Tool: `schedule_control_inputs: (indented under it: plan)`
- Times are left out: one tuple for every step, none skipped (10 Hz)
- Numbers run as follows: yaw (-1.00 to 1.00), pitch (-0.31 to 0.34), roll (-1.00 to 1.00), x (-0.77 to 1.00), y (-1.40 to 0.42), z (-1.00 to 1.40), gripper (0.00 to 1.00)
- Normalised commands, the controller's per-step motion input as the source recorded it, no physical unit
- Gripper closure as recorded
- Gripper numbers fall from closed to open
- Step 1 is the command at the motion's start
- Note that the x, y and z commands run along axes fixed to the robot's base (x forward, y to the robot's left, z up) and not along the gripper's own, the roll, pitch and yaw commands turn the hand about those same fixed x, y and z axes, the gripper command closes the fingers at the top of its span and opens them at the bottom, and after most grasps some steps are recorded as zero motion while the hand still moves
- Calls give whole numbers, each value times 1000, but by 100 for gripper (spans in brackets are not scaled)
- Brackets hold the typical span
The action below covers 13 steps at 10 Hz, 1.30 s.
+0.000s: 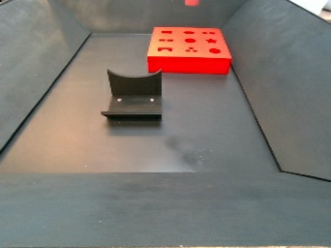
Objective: Pick up the hexagon object. Move up. Place the hexagon object on the fixture. Regrasp the hexagon object. Move to above the board. Insert the hexagon object.
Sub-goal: Insert the hexagon object.
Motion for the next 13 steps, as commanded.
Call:
schedule_control_inputs:
  plan:
    - [-86, -307, -261, -774, 234, -391, 100]
    - [-197, -253, -194, -814, 234, -446, 100]
    - [-389, -154, -100, -780, 174, -494, 100]
    - [-606, -49, -81, -549, 91, -489, 100]
    - [-743, -44, -87, -417, 11, -489, 100]
    - [-737, -89, -149, -389, 0, -497, 100]
    - [-683, -164, -256, -403, 0, -486, 100]
    - [-646, -204, -353, -331, 0, -351, 100]
    - [-623, -173, -387, -186, 0, -289, 100]
    - [-583, -127, -350, -171, 0, -354, 100]
    - [-377, -83, -153, -260, 146, -309, 100]
    - [-377, 0, -10, -229, 123, -260, 100]
    - [-286, 54, 3, -126, 120, -260, 100]
